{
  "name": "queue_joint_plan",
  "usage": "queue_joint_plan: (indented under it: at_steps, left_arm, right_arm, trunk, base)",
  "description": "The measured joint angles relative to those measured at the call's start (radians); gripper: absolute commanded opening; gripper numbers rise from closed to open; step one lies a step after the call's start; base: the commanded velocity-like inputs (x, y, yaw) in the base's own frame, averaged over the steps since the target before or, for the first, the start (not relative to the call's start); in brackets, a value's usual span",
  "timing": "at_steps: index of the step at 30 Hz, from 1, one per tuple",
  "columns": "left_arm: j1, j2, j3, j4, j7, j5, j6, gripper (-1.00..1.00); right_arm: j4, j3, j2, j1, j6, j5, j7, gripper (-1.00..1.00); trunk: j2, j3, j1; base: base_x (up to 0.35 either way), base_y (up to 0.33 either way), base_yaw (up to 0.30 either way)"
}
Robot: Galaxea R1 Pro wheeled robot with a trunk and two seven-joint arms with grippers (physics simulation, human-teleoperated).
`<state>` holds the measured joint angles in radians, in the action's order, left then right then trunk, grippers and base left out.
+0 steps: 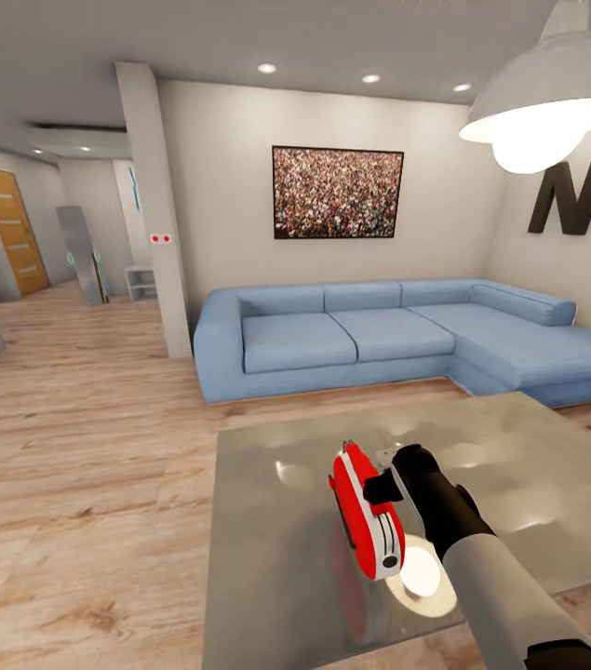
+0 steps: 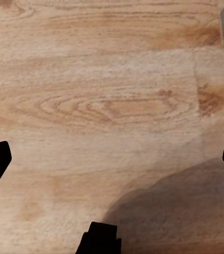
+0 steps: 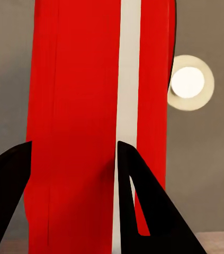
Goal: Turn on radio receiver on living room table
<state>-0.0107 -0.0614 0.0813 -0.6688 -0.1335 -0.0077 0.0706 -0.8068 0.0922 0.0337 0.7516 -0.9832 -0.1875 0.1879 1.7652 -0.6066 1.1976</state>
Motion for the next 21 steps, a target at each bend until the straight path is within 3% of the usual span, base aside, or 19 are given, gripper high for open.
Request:
queue_joint_plan:
  at_steps: [7,13,21]
  left_arm:
    - [0.0,0.0,0.0,0.0,0.0,0.0,0.0,1.0]
    - [0.0,0.0,0.0,0.0,0.0,0.0,0.0,1.0]
    - [0.0,0.0,0.0,0.0,0.0,0.0,0.0,1.0]
  right_arm:
    - [0.0,0.0,0.0,0.0,0.008,-0.001,0.0,-1.0]
    - [-0.001,0.001,0.0,0.0,0.08,-0.004,-0.01,-1.0]
    - [-0.001,0.0,0.0,0.0,0.096,-0.001,-0.011,-1.0]
  trunk:
    - [-0.049,0.022,-0.027]
    - [-0.091,0.041,-0.05]
    - [-0.133,0.06,-0.073]
  base:
    - [0.0,0.0,0.0]
    - [0.0,0.0,0.0]
    - [0.0,0.0,0.0]
